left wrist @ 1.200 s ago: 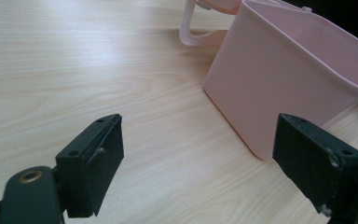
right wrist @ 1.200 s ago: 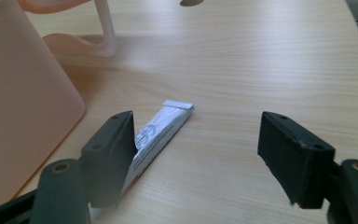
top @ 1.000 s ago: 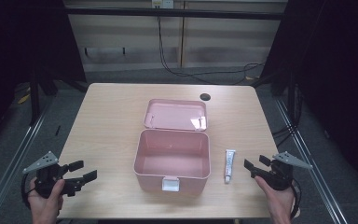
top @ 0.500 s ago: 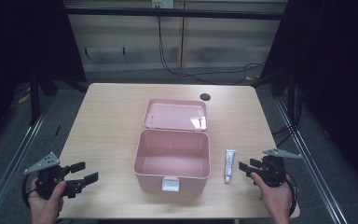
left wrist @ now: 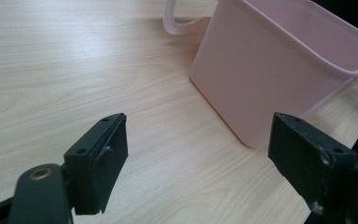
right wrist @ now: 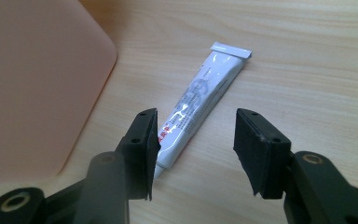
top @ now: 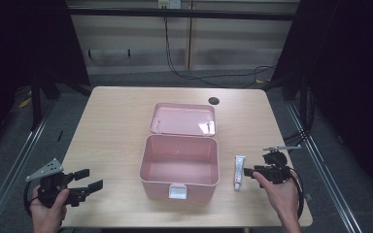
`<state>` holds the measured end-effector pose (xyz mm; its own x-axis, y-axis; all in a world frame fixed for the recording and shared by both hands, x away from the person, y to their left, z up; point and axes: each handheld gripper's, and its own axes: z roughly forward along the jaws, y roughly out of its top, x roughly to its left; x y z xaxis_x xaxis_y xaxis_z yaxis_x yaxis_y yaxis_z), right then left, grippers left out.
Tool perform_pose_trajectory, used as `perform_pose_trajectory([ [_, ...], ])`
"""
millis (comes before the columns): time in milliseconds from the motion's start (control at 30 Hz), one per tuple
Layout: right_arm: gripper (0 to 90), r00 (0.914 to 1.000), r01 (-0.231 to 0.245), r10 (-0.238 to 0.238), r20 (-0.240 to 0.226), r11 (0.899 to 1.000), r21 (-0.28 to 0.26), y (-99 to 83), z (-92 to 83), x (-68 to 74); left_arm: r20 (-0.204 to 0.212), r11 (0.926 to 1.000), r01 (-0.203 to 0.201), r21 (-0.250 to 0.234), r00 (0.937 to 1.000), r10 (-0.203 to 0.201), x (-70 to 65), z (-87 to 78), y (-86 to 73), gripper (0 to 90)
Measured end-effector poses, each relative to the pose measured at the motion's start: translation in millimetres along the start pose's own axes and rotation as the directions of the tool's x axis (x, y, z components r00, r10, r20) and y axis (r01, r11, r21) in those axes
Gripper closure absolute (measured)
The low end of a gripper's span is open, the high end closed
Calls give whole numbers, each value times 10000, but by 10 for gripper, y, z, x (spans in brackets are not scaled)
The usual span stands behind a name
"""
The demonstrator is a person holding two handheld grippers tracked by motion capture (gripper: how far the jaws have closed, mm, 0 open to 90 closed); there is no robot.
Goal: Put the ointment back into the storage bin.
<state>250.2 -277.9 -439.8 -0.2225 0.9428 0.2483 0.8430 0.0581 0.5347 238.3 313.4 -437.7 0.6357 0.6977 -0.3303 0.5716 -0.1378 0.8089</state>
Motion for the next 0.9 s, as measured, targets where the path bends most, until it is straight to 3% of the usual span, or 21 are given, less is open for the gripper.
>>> perform_pose_trajectory([
  [267, 499, 9988, -376, 334, 362, 9917, 1226, 173, 149, 87, 1, 10000, -9, 49, 10000, 9, -8, -3, -5, 198],
  [467, 491, 9973, -607, 532, 512, 9853, 1596, 291, 239, 124, 1, 10000, 10, 61, 10000, -10, -4, -7, -8, 198],
  [633, 503, 9939, -905, 731, 828, 9687, 2313, 404, 318, 121, 16, 10000, -2, 21, 10000, 2, -12, -16, -9, 198],
  [767, 514, 9923, -1054, 849, 900, 9610, 2558, 464, 355, 102, 27, 10000, 28, 28, 10000, -28, -16, -11, -10, 198],
  [900, 523, 9906, -1192, 900, 1034, 9378, 3261, 530, 431, 104, 31, 10000, 29, 15, 10000, -29, -18, -16, -10, 198],
])
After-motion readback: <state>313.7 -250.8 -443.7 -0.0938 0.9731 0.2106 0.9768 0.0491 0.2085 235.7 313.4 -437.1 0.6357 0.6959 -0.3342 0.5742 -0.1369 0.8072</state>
